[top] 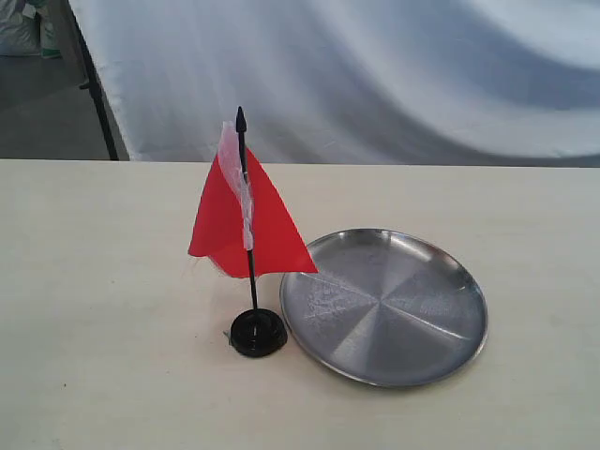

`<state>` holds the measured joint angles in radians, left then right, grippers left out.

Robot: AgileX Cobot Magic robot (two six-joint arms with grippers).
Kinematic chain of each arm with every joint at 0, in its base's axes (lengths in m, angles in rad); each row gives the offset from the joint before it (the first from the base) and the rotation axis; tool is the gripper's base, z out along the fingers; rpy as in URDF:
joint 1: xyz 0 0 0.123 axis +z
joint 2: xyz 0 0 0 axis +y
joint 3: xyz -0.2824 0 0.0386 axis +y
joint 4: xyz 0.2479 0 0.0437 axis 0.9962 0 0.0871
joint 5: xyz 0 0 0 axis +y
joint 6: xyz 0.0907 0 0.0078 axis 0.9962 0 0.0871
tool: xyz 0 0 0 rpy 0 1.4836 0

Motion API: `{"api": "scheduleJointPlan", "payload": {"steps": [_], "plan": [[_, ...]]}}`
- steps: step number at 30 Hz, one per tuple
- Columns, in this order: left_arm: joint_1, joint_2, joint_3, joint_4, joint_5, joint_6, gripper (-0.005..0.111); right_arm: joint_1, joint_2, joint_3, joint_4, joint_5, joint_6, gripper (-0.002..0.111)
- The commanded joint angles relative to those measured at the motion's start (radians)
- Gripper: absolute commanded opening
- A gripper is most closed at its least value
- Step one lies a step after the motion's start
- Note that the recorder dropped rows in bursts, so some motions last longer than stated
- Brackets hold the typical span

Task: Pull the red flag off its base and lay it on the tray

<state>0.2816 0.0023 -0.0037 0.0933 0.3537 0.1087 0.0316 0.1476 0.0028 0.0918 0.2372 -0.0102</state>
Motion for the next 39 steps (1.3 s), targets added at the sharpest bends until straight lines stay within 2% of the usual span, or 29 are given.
{"api": "scheduleJointPlan", "payload": {"steps": [1,17,20,27,32,37,39], "plan": [[0.002,-0.002,0.004,0.004,-0.004,-0.003,0.0,-0.003,-0.004,-0.003,0.005,-0.007,-0.003,0.0],[0.002,-0.002,0.004,0.014,-0.013,0.003,0.0,-0.003,-0.004,-0.003,0.005,-0.007,-0.003,0.0],[0.002,-0.002,0.004,-0.033,-0.053,0.0,0.0,-0.003,-0.004,-0.003,0.005,-0.007,-0.003,0.0],[0.002,-0.002,0.004,-0.316,-0.139,-0.004,0.0,-0.003,-0.004,-0.003,0.005,-0.007,-0.003,0.0],[0.002,-0.002,0.004,-0.673,-0.16,-0.004,0.0,-0.003,-0.004,-0.003,0.005,-0.007,-0.003,0.0],[0.002,-0.002,0.004,-0.996,-0.244,-0.004,0.0,-0.003,-0.004,-0.003,0.005,-0.007,-0.003,0.0],[0.002,-0.002,0.004,-1.074,-0.249,-0.006,0.0,-0.003,-0.004,-0.003,0.005,-0.007,-0.003,0.0]]}}
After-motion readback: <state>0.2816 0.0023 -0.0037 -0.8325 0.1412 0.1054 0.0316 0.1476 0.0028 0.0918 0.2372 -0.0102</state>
